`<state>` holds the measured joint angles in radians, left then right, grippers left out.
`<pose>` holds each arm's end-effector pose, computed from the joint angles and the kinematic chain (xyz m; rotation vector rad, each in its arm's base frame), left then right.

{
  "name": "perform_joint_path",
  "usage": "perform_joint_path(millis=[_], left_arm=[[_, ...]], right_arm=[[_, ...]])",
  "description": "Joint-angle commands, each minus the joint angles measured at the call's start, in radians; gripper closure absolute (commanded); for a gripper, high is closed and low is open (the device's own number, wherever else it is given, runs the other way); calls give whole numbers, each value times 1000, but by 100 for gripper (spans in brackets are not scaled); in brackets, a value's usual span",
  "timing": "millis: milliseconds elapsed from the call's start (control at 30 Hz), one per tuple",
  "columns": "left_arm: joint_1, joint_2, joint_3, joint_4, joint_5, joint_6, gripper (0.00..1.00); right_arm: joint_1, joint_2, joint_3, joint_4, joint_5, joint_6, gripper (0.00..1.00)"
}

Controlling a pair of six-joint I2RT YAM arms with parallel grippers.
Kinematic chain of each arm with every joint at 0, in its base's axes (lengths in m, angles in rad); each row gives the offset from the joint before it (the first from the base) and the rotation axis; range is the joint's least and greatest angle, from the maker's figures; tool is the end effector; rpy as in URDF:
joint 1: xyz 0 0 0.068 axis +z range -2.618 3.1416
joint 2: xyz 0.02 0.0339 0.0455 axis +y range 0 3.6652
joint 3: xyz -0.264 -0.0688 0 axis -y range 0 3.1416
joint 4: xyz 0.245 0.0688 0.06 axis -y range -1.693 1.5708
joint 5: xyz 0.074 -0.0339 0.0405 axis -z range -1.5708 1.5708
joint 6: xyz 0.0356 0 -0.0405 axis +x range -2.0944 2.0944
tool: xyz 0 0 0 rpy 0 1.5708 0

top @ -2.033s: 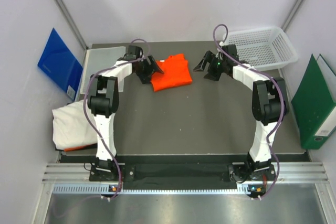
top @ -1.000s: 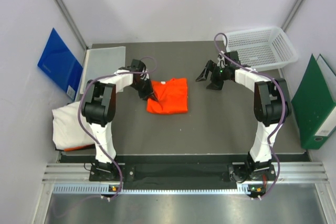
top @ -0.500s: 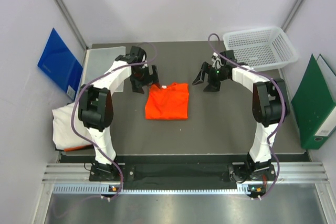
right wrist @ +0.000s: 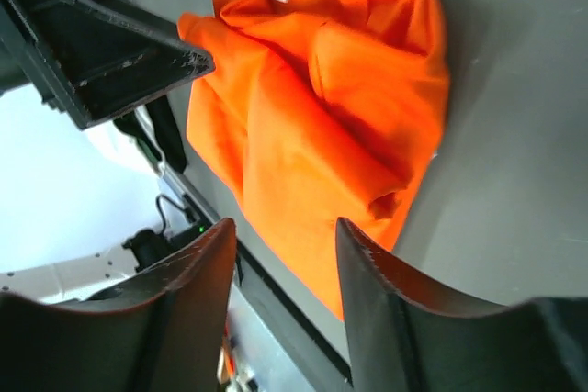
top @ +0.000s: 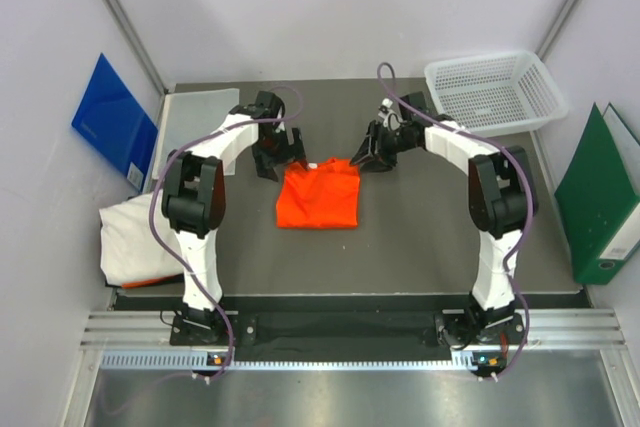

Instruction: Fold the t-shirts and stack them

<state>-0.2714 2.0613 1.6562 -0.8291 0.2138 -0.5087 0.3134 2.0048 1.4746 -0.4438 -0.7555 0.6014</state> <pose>0.4114 -0.1223 0.2023 -0.2882 2.8602 -0.4709 0.4005 0.1554 0.1982 0.0600 2.6614 1.2997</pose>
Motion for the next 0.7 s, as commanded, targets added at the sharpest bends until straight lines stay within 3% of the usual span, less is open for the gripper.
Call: perform_joint_path(millis=[0, 267, 667], left_arm=[[3, 0, 43, 33, -16, -20, 5], [3, 20, 47, 53, -8, -33, 6], [4, 33, 59, 61, 4, -30, 8]], right_arm=[[39, 54, 90, -105, -25, -21, 55], [47, 32, 87, -197, 67, -54, 57], [50, 69, 76, -119, 78, -38, 58]])
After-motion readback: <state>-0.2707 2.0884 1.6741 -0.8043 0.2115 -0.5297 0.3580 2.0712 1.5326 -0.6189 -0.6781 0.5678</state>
